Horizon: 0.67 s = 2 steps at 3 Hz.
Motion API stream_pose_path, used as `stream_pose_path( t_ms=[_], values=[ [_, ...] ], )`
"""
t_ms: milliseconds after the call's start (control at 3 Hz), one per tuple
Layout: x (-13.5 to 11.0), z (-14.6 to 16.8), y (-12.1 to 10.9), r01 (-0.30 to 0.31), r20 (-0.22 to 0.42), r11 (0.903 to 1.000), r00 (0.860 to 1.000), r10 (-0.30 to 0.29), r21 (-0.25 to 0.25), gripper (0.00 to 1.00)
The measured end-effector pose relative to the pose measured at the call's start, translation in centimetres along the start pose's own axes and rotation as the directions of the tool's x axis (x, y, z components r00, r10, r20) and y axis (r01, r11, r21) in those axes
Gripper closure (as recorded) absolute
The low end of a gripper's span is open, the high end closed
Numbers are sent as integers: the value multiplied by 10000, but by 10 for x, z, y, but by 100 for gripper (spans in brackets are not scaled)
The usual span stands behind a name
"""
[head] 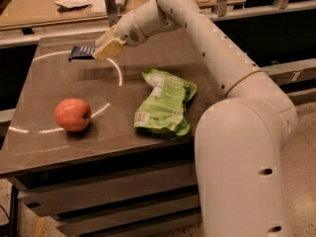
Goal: Move rxbar blueberry near apple
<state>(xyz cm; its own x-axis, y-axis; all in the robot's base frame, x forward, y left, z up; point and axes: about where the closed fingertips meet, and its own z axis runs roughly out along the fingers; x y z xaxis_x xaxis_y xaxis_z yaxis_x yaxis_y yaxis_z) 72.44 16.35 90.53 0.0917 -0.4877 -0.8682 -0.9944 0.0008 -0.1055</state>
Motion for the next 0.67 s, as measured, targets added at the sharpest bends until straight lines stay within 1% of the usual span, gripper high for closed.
stream_pose_path(
  t_ms=[333,667],
  values=[
    [-6,-12,12,212,64,9996,9998,-211,-186,100],
    [-5,-23,27,185,15,9994,9998,-185,-289,100]
  ],
)
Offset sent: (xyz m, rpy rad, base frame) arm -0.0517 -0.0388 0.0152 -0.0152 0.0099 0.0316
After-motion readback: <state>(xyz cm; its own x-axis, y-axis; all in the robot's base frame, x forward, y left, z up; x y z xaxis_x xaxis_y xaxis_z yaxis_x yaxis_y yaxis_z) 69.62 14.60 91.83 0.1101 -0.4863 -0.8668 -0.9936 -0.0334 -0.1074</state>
